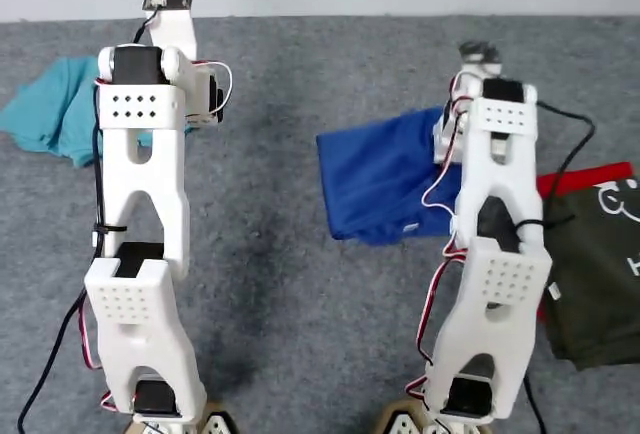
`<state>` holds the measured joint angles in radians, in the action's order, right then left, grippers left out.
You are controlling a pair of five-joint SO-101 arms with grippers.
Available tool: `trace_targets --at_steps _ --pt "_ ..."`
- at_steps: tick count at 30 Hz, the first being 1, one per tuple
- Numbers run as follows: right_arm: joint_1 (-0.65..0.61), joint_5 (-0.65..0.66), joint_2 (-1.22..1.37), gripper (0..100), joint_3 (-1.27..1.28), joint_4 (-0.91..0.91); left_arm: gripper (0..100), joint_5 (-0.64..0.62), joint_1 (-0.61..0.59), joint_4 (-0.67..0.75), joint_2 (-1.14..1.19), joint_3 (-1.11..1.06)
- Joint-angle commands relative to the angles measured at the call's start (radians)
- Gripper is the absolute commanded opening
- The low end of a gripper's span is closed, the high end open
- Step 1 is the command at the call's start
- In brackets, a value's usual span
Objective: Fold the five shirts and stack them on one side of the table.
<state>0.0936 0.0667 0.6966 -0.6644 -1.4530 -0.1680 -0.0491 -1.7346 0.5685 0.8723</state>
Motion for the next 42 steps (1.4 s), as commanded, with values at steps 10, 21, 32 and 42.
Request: trace_targets --at_steps 10,21,32,42 --pt "0.160 -0.215 -0.415 1.0 -0.049 -0.166 9 0.008 0.002 -0.020 -0.063 0.002" --pt "0.588 -0.227 -0.475 1.0 -0.044 -0.329 9 0.008 0.002 -0.020 -0.063 0.002" --pt "0.845 0.005 -0.398 1.0 0.169 -0.274 9 0.008 0.002 -0.020 -0.063 0.002" --pt "0.843 0.032 -0.354 1.0 0.345 -0.137 9 0.008 0.002 -0.020 -0.063 0.001"
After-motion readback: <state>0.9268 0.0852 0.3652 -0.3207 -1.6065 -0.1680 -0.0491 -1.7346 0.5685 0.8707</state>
